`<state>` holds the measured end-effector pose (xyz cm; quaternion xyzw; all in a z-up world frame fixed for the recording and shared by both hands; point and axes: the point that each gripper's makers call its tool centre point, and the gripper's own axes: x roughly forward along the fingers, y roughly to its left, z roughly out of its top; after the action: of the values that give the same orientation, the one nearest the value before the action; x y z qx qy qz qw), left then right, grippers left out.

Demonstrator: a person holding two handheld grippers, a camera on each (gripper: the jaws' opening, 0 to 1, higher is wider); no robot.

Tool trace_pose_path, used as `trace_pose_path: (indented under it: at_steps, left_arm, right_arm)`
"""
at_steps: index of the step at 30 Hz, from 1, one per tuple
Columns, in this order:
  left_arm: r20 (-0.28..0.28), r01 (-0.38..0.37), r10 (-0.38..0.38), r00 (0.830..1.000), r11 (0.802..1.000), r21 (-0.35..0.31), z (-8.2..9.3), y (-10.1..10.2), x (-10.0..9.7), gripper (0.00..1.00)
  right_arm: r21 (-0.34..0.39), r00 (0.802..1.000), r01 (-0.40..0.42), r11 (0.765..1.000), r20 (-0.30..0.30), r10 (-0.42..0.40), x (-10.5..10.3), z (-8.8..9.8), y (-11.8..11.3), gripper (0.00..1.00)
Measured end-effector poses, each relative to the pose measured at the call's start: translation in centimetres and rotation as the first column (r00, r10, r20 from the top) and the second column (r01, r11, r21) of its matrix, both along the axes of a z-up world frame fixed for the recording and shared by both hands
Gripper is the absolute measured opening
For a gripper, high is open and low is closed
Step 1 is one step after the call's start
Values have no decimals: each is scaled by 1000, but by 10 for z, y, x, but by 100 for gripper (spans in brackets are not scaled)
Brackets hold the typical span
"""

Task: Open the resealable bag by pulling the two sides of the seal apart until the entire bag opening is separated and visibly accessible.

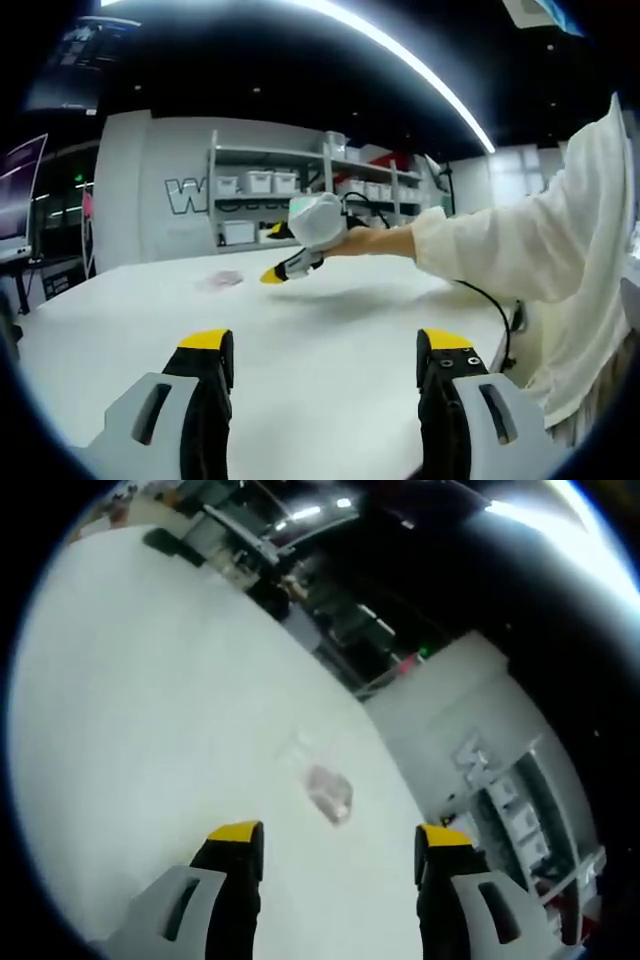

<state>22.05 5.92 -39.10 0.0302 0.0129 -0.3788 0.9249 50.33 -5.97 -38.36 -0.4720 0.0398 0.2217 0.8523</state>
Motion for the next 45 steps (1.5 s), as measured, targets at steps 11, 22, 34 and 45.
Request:
trace_pose_path:
  at_steps: [11,22,34,45]
  left_arm:
    - [0,-1,1,1000,1000,-1,0,1,2,74]
    - [-4,-2,2,1000,1000,-2,-2,0,3,74]
    - [-9,-3,3,1000,1000,-7,-3,2,4,74]
    - [-19,-12,12,1000,1000,-14,-6,5,6,74]
  right_arm:
    - [-45,1000,-5,999,14,6,7,-1,5,59]
    - [-85,1000,3,996,12,-2,18,-7,5,58]
    - [-109,1000,-1,994,28,4,30,-9,14,55]
    - [-119,999,4,993,45,2,39,-9,13,53]
